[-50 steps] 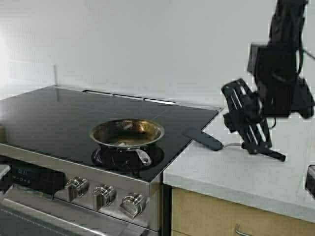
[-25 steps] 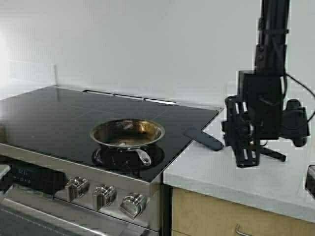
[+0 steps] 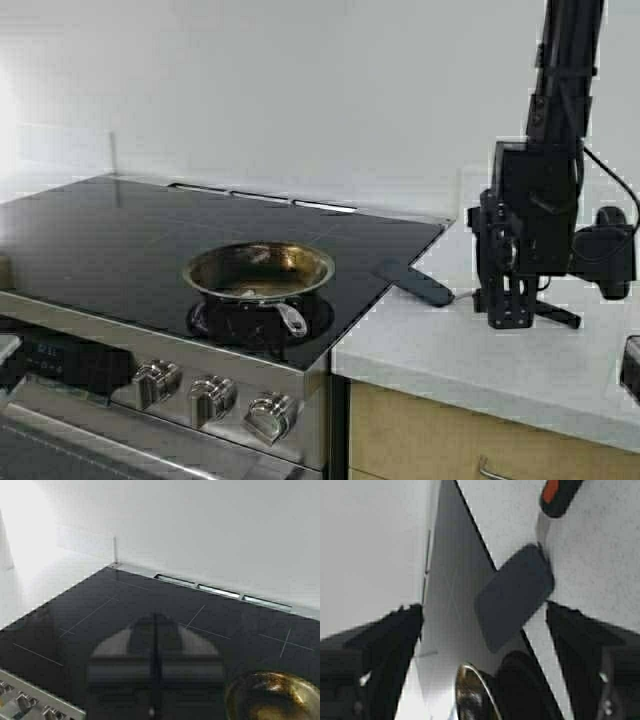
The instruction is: Add oil to the pan and cook the shrimp and serve it
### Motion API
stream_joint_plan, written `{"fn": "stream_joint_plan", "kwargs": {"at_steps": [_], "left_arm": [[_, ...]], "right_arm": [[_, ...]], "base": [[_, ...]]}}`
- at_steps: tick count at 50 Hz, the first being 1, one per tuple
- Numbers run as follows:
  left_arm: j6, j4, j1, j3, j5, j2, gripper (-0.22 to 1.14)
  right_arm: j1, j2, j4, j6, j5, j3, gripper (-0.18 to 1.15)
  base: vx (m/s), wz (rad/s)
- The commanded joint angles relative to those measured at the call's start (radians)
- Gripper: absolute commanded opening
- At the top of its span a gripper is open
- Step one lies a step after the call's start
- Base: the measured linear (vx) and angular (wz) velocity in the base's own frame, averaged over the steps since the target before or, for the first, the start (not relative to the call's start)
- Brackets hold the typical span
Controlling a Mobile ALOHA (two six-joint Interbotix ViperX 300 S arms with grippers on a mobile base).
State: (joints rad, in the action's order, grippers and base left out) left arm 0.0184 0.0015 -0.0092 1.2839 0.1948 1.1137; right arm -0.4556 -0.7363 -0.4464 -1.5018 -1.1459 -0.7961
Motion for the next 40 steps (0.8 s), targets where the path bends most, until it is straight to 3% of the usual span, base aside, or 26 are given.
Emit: {"fn": "stream_joint_plan", "kwargs": {"at_steps": [1, 40], "left_arm": [[0.011, -0.002, 0.0, -0.005, 0.005, -0.006, 0.03], [0.017, -0.002, 0.0, -0.009, 0.005, -0.006, 0.03]], "right_arm": [[0.005, 0.005, 0.023, -0.009, 0.031, 0.037, 1.02], [0.052, -0.141, -0.018, -0.002, 0.21, 0.288, 1.02]], "base": [[0.0, 0.0], [0.0, 0.0]]}}
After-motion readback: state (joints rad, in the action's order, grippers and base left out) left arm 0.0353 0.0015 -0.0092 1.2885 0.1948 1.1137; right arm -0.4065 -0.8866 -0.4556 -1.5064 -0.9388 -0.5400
